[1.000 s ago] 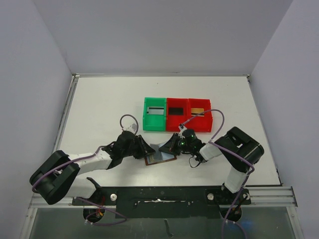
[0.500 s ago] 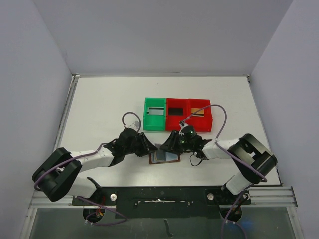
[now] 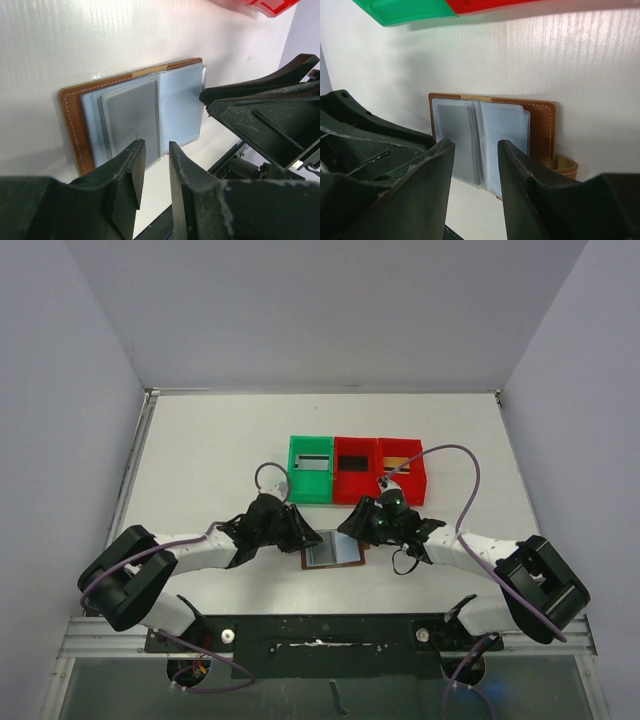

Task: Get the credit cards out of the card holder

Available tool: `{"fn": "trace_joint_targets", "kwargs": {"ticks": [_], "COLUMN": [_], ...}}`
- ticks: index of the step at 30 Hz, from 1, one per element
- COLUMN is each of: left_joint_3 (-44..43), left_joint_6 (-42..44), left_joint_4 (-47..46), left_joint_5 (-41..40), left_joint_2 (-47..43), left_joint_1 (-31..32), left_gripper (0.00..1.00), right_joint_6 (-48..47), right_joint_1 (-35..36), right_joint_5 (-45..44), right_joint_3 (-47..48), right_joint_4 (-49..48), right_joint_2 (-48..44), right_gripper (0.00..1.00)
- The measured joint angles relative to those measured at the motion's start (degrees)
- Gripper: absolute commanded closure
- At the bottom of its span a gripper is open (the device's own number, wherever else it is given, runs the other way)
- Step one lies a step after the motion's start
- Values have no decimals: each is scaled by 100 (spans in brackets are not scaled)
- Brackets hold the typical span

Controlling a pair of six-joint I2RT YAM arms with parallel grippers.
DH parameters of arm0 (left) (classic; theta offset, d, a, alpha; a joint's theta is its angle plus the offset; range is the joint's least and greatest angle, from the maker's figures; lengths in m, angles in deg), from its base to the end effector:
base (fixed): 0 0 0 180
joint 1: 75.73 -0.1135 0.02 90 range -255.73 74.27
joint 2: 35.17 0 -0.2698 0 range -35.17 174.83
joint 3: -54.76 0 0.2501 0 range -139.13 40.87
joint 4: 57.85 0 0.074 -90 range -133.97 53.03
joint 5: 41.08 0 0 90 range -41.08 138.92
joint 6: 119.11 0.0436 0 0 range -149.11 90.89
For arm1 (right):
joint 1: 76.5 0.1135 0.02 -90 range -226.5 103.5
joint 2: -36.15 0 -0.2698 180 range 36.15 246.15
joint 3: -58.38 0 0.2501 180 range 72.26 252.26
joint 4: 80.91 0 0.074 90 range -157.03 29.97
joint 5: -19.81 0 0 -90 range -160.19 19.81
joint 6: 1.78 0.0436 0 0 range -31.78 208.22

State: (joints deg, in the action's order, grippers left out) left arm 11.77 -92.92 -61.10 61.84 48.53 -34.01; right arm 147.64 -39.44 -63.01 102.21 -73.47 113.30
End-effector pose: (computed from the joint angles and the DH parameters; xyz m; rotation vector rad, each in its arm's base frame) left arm 0.1969 -0.1886 0.1477 -0.3432 2.4903 -1.1583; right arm 0.2024 0.1597 0.1626 0.4126 2.4570 0.9553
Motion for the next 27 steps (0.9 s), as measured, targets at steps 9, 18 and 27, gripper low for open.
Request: {"fn": "trace_joint_targets", "kwargs": {"ticks": [9,18,27], "left_joint_3": [151,448,455], "left_joint_6": [-13,-50,-20], "left_joint_4": [612,966,1036], "left_joint_5": [-715,-1067,-1080], "left_joint_2": [-1019,-1508,-1513], "left_joint_1": [20,7,7], "left_gripper": [75,75,75], "right_joint_6": [-455,-686,-697], "right_joint_1": [730,1325,1327], "right_joint_5": [-420,-1357,-1569], "right_joint_3": [1001,2085,2114], "right_joint_4": [817,1904,2175], "right_joint_2": [927,1615,1709], "right_gripper": [55,53,64]}}
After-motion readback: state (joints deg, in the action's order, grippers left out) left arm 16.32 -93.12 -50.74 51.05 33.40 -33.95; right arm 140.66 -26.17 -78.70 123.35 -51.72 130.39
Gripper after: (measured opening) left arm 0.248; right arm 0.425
